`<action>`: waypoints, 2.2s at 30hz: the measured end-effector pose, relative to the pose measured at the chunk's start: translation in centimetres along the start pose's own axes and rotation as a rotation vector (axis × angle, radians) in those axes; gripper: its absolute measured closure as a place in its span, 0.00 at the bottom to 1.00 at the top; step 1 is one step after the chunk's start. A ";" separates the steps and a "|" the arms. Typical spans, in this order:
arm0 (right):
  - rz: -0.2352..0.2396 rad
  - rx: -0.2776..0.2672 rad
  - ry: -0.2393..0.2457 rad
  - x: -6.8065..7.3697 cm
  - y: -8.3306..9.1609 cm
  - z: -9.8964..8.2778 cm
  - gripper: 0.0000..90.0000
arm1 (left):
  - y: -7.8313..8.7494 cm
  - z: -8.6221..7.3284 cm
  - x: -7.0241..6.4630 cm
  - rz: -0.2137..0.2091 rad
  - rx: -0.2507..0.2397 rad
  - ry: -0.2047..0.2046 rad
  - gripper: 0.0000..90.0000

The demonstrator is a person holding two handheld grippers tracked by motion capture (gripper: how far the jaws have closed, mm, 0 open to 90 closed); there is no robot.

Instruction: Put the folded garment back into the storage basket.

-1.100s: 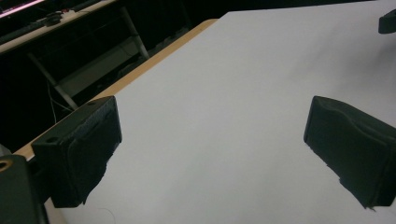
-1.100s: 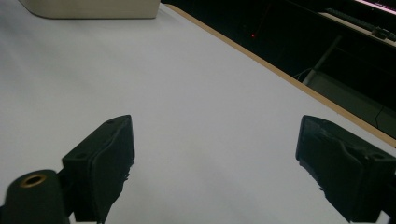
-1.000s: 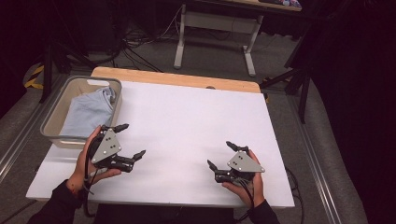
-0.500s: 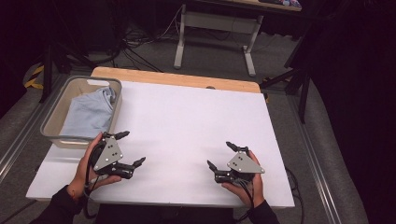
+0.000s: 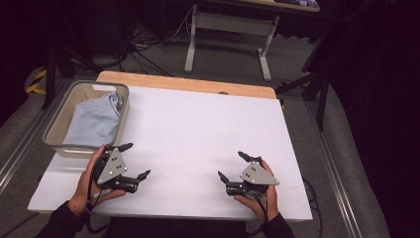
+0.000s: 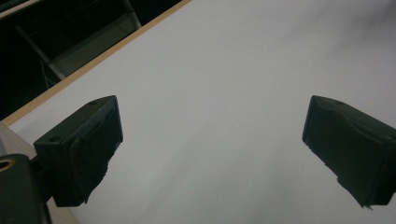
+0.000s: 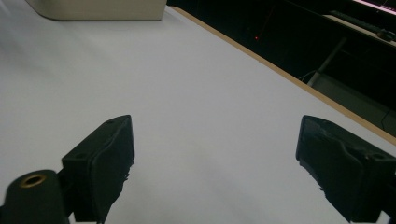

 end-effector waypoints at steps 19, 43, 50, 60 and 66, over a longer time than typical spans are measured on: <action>0.024 0.023 -0.015 0.1 -0.6 -1.1 0.13 | 0.7 -3.0 0.1 0.001 0.046 0.060 0.06; 0.015 0.020 0.010 0.4 -0.4 -0.8 0.13 | 1.1 -2.5 0.0 -0.008 0.020 0.051 0.05; 0.009 0.023 0.007 0.3 -0.5 -1.0 0.13 | 1.0 -2.5 0.1 -0.010 0.020 0.052 0.05; 0.008 0.027 0.014 0.3 -0.5 -1.0 0.13 | 0.9 -2.5 0.0 -0.012 0.024 0.053 0.05; 0.009 0.029 0.011 0.2 -0.6 -1.1 0.13 | 0.7 -2.5 -0.1 -0.019 0.026 0.056 0.05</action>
Point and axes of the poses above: each handheld gripper's, and its own axes: y roughly backward along the jaws, z roughly out of its top, x roughly to its left, the point moved 9 cm from there along -y, roughly forward along the jaws, and after that the axes turned 1 degree about z, right-handed, at the moved point
